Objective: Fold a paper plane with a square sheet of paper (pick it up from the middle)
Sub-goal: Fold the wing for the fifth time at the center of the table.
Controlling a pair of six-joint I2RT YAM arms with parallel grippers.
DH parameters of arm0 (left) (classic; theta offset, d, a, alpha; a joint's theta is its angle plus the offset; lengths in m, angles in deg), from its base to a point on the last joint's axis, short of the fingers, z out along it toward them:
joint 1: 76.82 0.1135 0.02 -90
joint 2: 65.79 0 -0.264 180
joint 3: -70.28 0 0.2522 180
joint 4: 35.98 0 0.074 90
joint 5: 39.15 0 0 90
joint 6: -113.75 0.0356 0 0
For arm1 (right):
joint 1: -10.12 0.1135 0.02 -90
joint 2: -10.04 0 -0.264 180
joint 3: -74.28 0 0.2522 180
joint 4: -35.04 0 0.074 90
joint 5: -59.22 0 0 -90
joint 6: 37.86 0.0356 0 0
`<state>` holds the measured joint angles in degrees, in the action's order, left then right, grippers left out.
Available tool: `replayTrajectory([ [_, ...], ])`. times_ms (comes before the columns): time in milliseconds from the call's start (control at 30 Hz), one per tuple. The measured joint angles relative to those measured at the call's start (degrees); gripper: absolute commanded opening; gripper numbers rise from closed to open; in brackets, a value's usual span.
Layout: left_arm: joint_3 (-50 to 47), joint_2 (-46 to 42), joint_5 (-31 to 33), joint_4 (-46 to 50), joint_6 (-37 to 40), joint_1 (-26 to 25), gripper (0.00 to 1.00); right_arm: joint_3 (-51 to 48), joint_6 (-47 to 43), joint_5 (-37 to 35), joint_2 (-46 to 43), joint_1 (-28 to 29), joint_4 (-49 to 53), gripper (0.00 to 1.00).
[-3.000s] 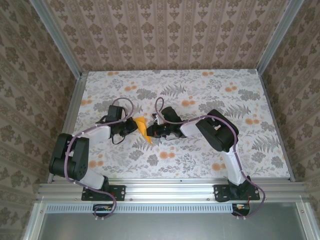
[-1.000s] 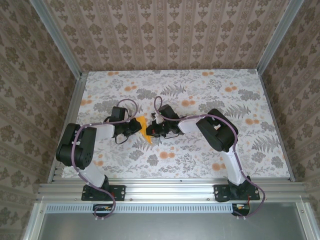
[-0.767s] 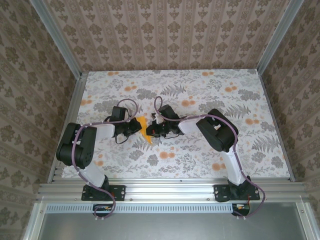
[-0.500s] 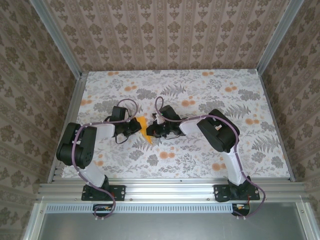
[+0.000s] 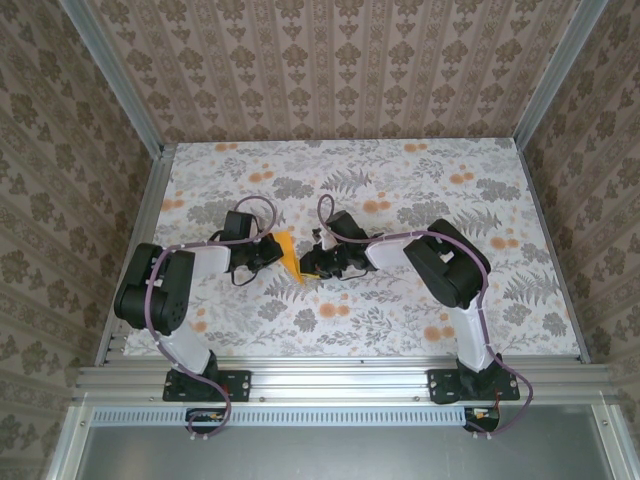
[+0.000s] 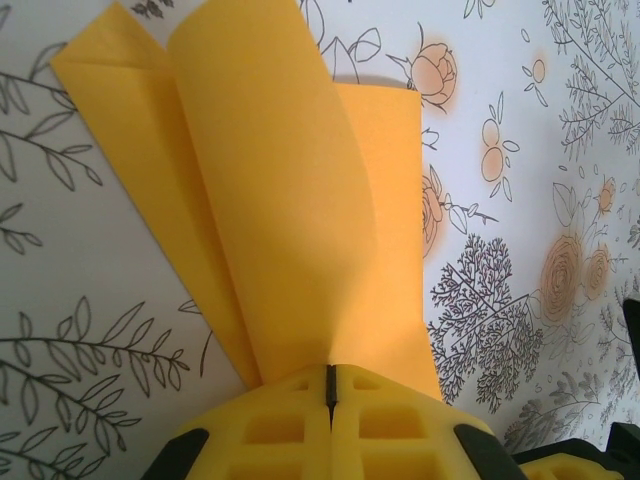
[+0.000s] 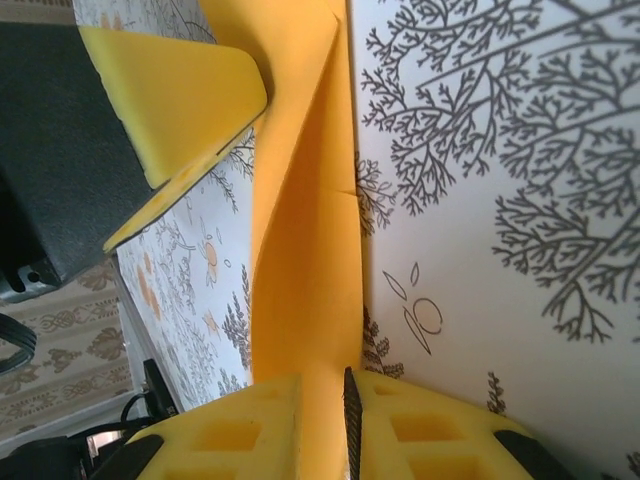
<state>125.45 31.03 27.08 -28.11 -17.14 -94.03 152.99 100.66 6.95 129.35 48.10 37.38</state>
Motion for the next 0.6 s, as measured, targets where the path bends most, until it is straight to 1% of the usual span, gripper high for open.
replayTrajectory([
  [267,0.0,0.0,0.0,0.0,0.0,0.0,0.07,-1.6,-0.9,-0.7,-1.8,0.7,1.2,0.25],
  [433,0.0,0.0,0.0,0.0,0.0,0.0,0.07,-4.8,-2.3,-5.3,-6.7,1.3,5.0,0.29],
  [500,0.0,0.0,0.0,0.0,0.0,0.0,0.07,-4.8,-3.4,-7.1,-8.2,1.7,6.6,0.32],
  [600,0.0,0.0,0.0,0.0,0.0,0.0,0.07,-3.6,-5.1,-9.9,-9.3,2.5,9.6,0.34],
])
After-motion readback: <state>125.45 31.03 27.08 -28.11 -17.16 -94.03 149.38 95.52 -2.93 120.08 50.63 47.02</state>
